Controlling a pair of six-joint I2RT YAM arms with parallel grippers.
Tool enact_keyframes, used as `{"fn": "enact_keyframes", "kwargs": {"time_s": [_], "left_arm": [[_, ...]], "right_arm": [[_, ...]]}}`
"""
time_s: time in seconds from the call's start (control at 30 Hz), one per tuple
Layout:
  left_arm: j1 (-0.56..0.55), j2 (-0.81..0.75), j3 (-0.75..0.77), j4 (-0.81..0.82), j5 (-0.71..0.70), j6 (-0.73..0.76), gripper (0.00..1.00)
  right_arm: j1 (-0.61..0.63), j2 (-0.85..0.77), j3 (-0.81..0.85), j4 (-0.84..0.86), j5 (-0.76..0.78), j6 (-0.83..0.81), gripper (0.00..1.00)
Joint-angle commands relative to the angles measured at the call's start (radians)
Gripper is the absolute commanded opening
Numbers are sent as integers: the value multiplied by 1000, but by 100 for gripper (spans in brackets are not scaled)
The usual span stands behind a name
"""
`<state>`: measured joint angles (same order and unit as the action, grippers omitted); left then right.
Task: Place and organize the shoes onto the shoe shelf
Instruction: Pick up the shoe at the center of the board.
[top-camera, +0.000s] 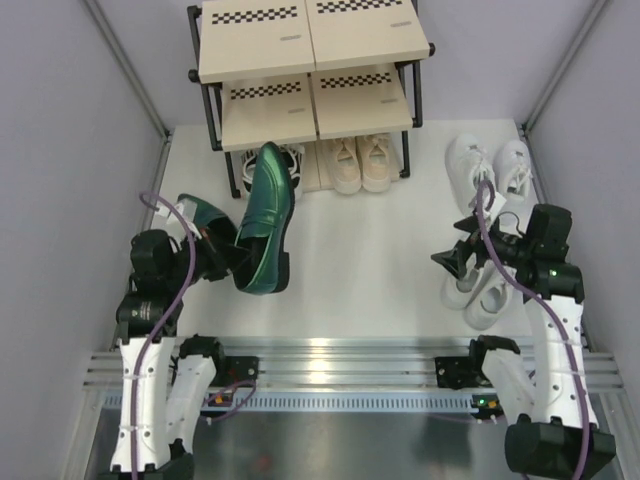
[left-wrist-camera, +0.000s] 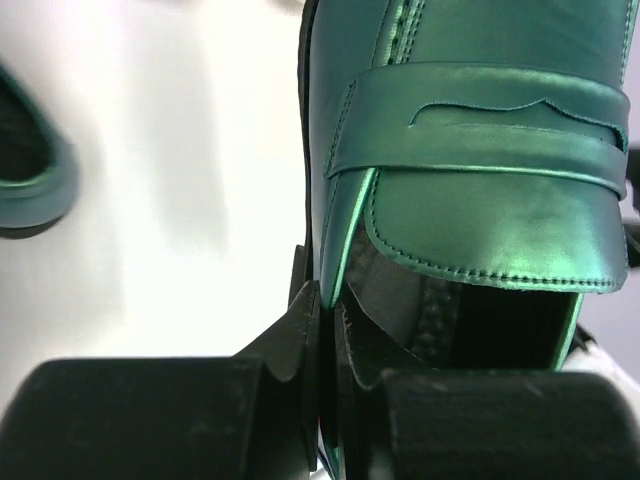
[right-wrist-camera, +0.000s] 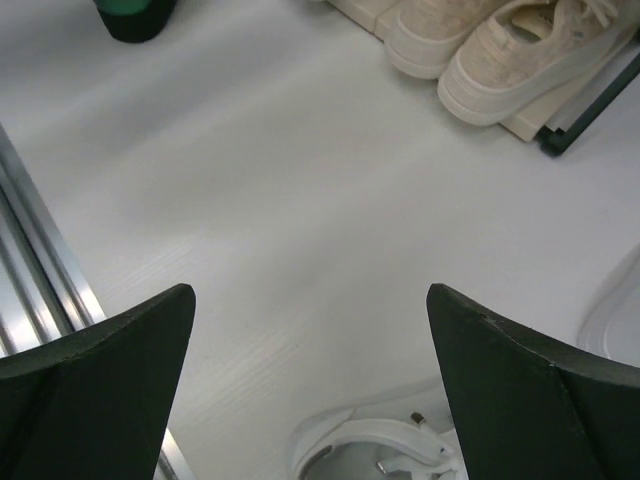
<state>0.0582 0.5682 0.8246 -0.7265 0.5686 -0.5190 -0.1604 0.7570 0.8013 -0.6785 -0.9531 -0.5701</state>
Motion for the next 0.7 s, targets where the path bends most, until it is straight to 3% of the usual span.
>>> {"fn": "enact_keyframes", "kwargs": {"time_s": [0.0, 0.13, 0.3, 0.47, 0.67], "left_arm": [[-26, -42, 27, 114, 157, 17, 0], [-52, -24, -30, 182, 232, -25, 0], [-148, 15, -58, 232, 142, -38, 0], [-397, 94, -32, 297, -103, -73, 0], [-759, 287, 42, 397, -375, -79, 0]], "right_arm": [[-14, 60, 116, 28, -151, 48, 99], [7, 175, 185, 138, -197, 328, 100], [152, 280, 271, 227, -138, 502, 99], [303, 329, 283, 356, 52, 778, 99], [325, 321, 262, 376, 287, 1012, 100]]}}
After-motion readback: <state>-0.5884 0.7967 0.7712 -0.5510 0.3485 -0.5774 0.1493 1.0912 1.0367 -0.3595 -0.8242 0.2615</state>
